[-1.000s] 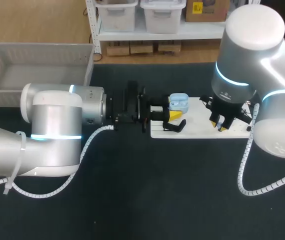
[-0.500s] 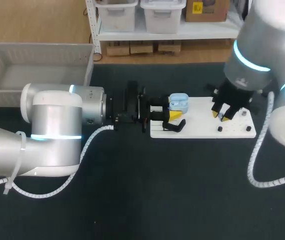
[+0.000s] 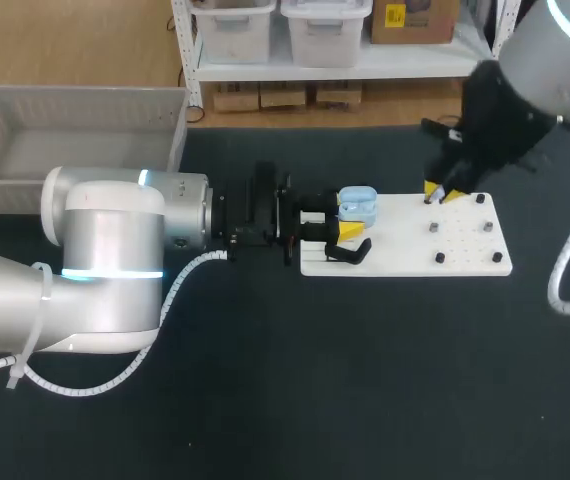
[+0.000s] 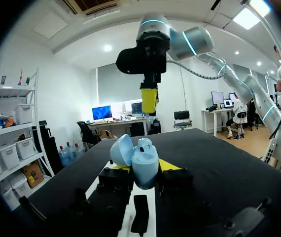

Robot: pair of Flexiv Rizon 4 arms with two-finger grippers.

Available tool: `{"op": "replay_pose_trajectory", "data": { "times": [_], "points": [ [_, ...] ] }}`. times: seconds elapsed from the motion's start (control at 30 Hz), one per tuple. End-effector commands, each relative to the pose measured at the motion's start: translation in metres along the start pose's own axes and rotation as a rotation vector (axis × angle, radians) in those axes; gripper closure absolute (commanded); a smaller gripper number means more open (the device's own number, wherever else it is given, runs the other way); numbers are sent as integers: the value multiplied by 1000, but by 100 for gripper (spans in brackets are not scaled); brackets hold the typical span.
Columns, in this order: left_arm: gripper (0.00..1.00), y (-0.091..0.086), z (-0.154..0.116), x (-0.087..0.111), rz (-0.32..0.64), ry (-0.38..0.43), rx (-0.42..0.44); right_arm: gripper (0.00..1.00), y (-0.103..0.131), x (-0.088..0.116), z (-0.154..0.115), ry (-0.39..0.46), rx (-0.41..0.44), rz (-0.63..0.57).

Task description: Pick up each earbud case from the left stands, insert the matching earbuds, close the lid, and place the case in the box.

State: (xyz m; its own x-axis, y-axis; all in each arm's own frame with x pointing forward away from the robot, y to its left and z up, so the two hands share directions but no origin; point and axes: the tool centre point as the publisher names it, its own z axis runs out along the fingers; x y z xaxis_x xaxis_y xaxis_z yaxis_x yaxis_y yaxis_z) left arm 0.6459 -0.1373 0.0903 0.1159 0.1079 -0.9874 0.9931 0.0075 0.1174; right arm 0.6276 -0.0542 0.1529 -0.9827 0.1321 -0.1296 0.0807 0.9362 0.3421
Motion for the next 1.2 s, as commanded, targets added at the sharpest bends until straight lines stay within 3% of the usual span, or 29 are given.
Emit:
{"op": "replay_pose_trajectory", "data": {
  "times": [0.03,0.2,0.77,0.97,1.2],
  "points": [
    [100,-3,0,0,3,-2,-10,100,21,3,-15,83,78,-190],
    [100,-3,0,0,3,-2,-10,100,37,8,-11,48,132,-290],
    [100,-3,0,0,3,-2,-10,100,37,8,-11,48,132,-290],
    [100,-3,0,0,3,-2,-10,100,43,6,-8,88,148,-498],
    [100,-3,0,0,3,-2,-10,100,55,11,-1,169,63,-698]
  ]
}}
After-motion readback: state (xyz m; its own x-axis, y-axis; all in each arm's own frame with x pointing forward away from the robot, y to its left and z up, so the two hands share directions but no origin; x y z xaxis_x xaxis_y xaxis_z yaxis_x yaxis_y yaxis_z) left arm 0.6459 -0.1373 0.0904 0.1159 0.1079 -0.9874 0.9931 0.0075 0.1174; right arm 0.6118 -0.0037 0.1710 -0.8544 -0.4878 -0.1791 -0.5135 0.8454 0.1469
